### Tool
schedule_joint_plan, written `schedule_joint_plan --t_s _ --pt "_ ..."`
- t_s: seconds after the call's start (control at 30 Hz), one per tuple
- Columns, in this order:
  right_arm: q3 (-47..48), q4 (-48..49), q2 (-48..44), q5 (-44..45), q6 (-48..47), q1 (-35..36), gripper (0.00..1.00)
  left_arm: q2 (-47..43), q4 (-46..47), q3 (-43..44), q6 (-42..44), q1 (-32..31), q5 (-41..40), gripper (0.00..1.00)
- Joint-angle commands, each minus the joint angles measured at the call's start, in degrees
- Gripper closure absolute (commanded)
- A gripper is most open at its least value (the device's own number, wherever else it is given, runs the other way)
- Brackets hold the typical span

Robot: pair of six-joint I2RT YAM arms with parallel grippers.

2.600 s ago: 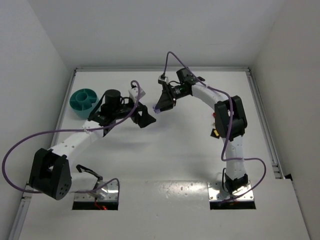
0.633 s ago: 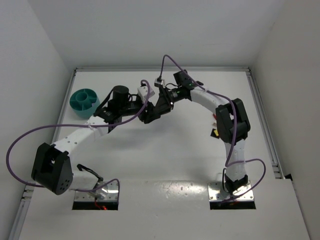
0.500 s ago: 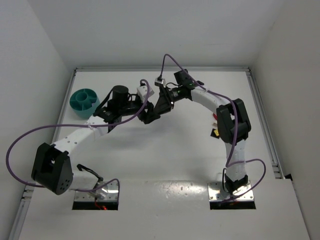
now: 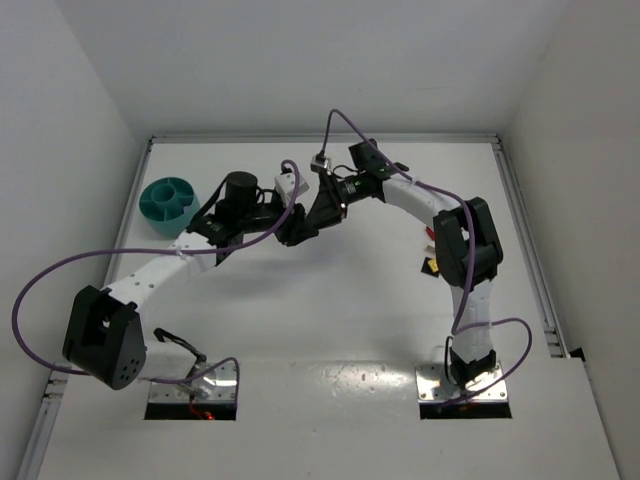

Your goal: Sort the legos into containers by color

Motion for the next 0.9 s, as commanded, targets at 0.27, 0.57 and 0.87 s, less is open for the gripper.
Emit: schedule_joint_plan --t_s 0.27,0.57,0.87 --pt "0.2 1.51 -1.8 -7.17 -0.43 -2.2 0.38 -2.0 -0.29 1.4 0.22 3.52 -1.45 0.8" --pt "1.35 -2.88 -1.27 0.65 -2.09 -7.65 0.31 -2.01 -5.54 2.71 1.27 4.83 -5.99 0.86" --pt "6.98 -24.6 -5.92 33.27 -23.45 -9.24 0.27 6.87 -17.16 12.12 -8.57 12.93 -33.05 0.95"
